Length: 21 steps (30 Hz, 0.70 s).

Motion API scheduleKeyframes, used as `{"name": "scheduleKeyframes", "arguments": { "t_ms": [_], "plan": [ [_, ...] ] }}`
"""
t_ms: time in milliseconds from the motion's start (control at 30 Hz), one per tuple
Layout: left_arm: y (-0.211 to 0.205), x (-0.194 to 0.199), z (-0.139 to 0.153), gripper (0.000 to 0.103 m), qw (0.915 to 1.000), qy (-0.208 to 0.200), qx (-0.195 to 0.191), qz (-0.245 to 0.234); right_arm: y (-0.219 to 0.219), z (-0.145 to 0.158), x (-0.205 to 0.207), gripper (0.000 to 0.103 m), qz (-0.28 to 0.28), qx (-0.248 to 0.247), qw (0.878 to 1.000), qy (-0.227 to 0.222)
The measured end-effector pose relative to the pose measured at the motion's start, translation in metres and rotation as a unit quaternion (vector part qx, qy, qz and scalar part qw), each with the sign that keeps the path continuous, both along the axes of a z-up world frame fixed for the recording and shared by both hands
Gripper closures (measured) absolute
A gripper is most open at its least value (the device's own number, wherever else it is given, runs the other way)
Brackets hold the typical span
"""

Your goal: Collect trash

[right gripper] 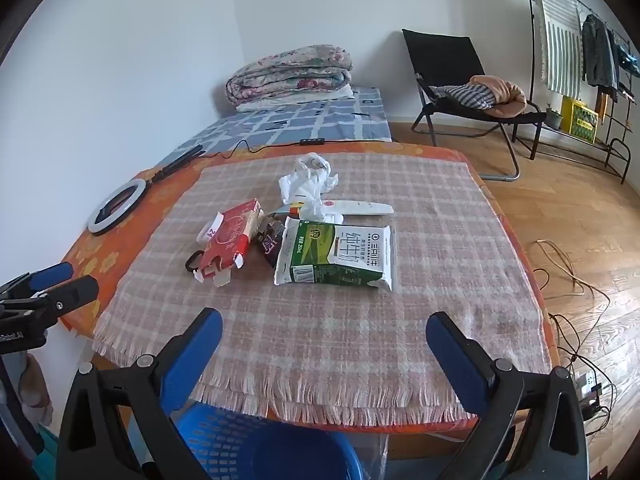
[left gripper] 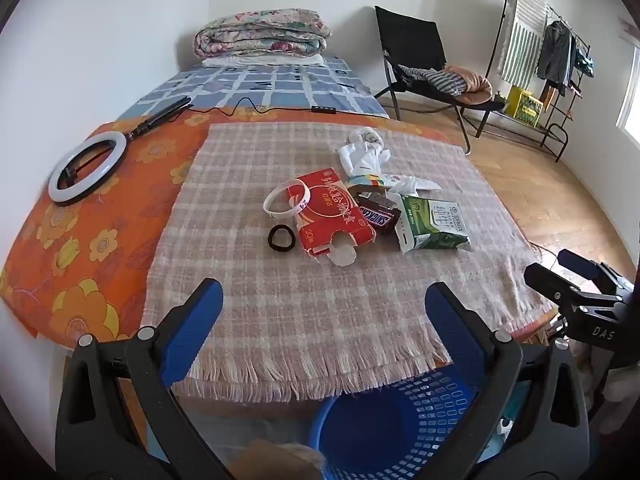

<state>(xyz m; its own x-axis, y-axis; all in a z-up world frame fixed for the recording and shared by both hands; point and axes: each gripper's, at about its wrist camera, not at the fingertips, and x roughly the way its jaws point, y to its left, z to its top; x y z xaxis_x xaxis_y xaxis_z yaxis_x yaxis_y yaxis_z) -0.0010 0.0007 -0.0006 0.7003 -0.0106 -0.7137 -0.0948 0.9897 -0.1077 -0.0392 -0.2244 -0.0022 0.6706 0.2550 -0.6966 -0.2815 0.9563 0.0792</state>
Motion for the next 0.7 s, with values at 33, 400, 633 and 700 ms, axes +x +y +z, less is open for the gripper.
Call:
{"name": "scheduleKeyframes", "arguments": {
  "t_ms": [33, 400, 633, 700],
  "plan": [
    [0.001, -0.001, 0.000, 0.000, 1.0000, -0.005, -0.004, -0.002, 0.001, 0.000, -0.001, 0.000, 0.001, 0.003, 1.000, 0.001],
    [0.003, -0.008, 0.006, 0.000, 1.0000, -0.009, -0.003, 0.001, 0.006, 0.009, -0.008, 0.000, 0.006, 0.000, 1.000, -0.005],
    [0.002, -0.012, 0.006, 0.000, 1.0000, -0.005, -0.004, -0.002, 0.006, 0.006, -0.007, 0.000, 0.006, -0.003, 1.000, -0.009],
    [0.001, -0.014, 0.008, 0.000, 1.0000, -0.005, -0.001, -0.001, 0.005, 0.006, -0.007, 0.000, 0.007, -0.003, 1.000, -0.008]
  ]
}}
